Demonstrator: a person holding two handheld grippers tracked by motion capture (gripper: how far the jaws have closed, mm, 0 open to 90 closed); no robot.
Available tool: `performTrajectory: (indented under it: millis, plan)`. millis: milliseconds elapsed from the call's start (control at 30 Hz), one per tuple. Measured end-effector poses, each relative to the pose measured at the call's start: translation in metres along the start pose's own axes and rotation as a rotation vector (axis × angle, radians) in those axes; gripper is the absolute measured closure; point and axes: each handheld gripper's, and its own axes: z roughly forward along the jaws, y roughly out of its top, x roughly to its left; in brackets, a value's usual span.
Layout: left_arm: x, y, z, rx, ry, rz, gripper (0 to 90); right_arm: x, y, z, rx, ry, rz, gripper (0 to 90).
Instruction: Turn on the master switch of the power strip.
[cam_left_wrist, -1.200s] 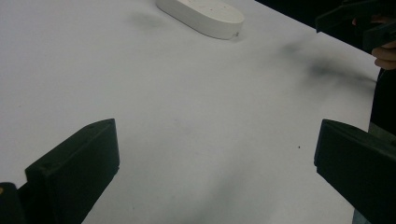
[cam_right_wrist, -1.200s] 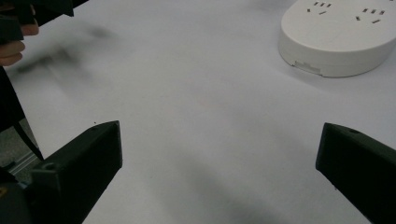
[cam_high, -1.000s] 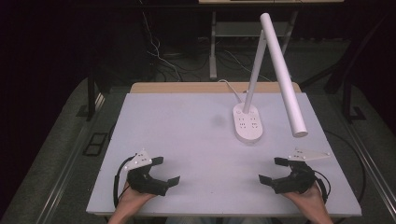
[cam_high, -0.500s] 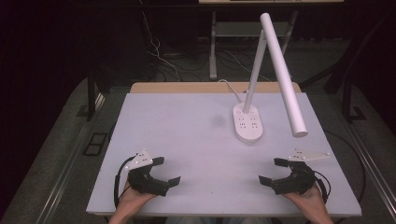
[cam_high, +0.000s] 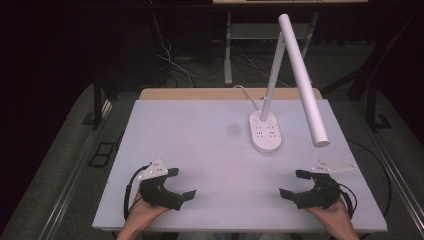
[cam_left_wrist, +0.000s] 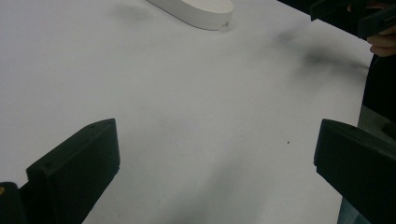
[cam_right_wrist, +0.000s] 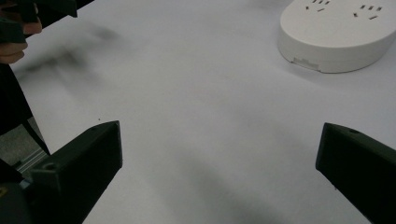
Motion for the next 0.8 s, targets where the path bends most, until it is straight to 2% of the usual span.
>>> performTrajectory:
  millis: [100,567,800]
  plan:
    - [0.001,0.004,0.001,0.011,0.001,0.008,0.0,-0.001,0.000,-0.001,-0.003,-0.005,-0.001,0.1]
    - [0.010,0.023,0.001,0.027,-0.006,0.000,0.0,-0.003,-0.001,-0.004,-0.007,-0.015,0.003,0.1]
    - [0.014,0.039,0.003,0.037,-0.013,0.010,0.0,-0.003,-0.001,-0.004,-0.007,-0.016,0.003,0.1]
